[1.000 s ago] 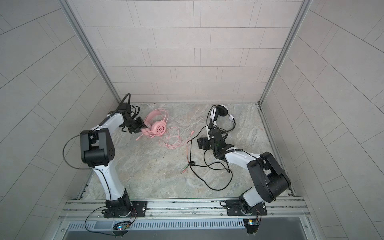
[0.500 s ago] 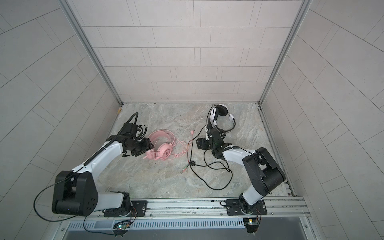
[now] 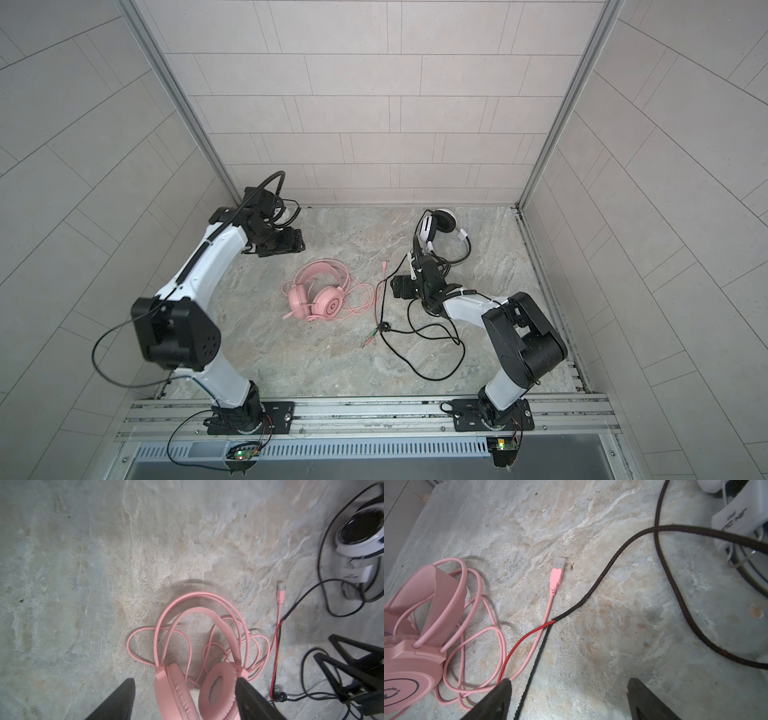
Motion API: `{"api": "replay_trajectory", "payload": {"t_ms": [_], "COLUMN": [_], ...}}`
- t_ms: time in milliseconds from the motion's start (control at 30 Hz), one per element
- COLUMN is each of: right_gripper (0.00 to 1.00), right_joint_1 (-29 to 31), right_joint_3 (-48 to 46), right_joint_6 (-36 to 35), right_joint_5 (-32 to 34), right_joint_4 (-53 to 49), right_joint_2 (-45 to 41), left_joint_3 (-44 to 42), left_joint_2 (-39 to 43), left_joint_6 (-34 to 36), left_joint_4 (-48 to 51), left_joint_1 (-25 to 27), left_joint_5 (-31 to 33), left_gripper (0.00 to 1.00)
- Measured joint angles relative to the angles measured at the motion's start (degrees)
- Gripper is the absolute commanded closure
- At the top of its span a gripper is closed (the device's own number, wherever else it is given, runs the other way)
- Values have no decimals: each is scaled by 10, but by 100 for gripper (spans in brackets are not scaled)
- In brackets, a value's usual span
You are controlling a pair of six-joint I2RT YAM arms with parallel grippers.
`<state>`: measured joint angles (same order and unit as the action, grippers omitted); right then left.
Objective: Wrap the headphones
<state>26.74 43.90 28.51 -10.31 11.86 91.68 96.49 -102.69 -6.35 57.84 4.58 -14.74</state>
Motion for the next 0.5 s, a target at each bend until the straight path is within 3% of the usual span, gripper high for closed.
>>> {"api": "replay_trajectory", "payload": {"t_ms": [233, 367, 500], "right_gripper": [12, 12, 12], "right_joint_1": [0, 0, 0], "right_joint_3": [3, 3, 4], "right_joint_6": [0, 0, 1], "right_joint_5": [0, -3, -14], "right_joint_4": [-9, -13, -13], "right_joint_2": [0, 0, 1], "left_joint_3": [50, 57, 57], "left_joint_2": [-170, -206, -217], "left_joint_6": [46, 49, 41], "left_joint_4": [61, 66, 47], "left_joint_1": [28, 38, 42], "left_joint_5": [23, 40, 55], "left_gripper": [19, 20, 28]}}
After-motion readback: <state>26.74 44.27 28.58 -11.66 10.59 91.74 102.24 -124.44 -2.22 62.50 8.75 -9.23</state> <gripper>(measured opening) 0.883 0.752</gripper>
